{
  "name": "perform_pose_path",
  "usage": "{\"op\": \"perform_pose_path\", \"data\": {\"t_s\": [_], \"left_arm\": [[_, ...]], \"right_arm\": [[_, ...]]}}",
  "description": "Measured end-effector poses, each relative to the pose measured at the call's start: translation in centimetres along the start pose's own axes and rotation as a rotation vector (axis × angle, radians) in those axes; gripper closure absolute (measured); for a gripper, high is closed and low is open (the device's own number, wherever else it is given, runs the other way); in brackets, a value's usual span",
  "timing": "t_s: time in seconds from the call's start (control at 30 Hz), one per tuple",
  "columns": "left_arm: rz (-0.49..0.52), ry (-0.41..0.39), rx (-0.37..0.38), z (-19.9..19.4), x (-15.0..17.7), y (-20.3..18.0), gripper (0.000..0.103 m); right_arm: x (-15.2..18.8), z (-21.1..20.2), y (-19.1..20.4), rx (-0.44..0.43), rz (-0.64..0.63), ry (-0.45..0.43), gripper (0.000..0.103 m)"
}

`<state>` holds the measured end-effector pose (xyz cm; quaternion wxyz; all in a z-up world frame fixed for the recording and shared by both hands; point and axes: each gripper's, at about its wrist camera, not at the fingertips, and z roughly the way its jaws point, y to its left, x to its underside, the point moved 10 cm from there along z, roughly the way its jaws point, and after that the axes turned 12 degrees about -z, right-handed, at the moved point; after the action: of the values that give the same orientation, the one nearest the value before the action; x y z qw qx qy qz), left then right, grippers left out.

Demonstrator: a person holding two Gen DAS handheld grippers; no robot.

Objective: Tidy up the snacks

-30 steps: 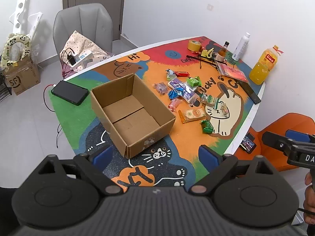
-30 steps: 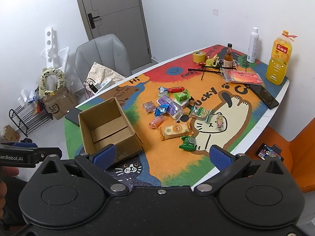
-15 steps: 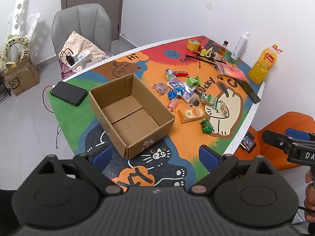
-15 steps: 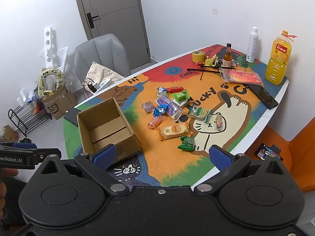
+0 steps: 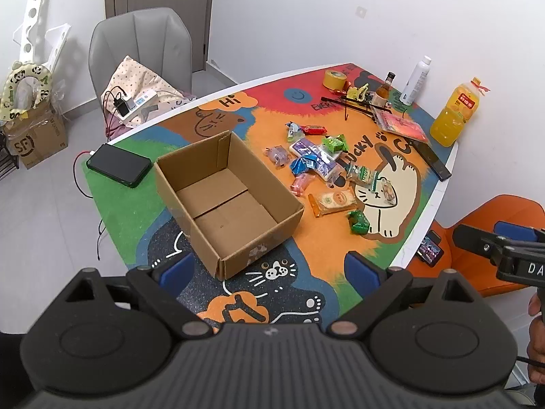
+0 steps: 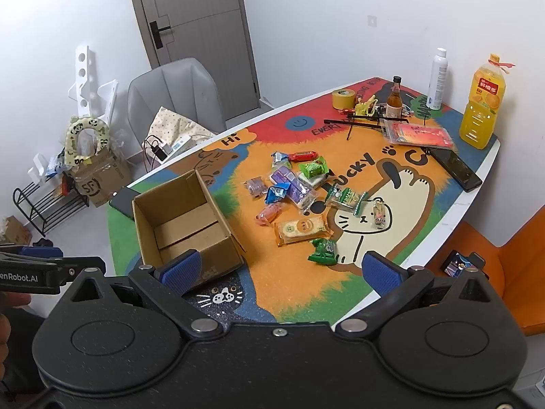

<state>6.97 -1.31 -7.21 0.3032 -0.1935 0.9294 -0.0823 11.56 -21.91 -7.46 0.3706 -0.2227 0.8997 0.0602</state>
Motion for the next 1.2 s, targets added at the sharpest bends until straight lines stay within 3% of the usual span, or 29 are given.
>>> {"op": "perform_pose_path", "data": {"t_s": [0.5,0.9,1.2], "left_arm": [[-0.005,0.017,0.001,1.0,-1.2,0.6,0.009],[0.023,0.070,0.028,4.6,-2.3,-1.5,0.009],[0.003,0.068,0.048,8.4,-4.3,-5.3,0.011]], "right_arm": [[-0.6,1.2,-1.0,0.005,0.012,0.008,0.000],[-1.4,4.0,-4.2,-0.001,0.024,0.048,0.001],[-1.2,8.4,-7.6,-0.065,0.000,0.130,0.020]]}}
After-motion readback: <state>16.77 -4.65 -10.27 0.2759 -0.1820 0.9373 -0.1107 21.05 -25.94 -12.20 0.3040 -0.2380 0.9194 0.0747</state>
